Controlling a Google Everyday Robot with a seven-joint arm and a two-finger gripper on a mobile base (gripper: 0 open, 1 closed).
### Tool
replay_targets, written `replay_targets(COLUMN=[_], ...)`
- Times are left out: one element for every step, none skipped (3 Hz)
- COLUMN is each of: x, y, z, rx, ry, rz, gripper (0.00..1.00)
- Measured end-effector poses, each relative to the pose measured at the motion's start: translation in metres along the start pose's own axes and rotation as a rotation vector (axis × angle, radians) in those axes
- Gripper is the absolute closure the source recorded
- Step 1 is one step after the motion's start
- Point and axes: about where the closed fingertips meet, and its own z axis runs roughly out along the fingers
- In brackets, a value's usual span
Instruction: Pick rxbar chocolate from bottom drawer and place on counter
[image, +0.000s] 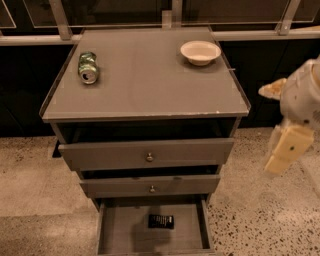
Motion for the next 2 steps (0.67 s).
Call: replay_targets(x=[0.028,0.050], y=[0.034,0.052], z=[0.091,0.199], rx=[-0.101,-0.186], ry=[-0.148,-0.245], rz=[0.069,0.158], gripper=[0.00,0.00])
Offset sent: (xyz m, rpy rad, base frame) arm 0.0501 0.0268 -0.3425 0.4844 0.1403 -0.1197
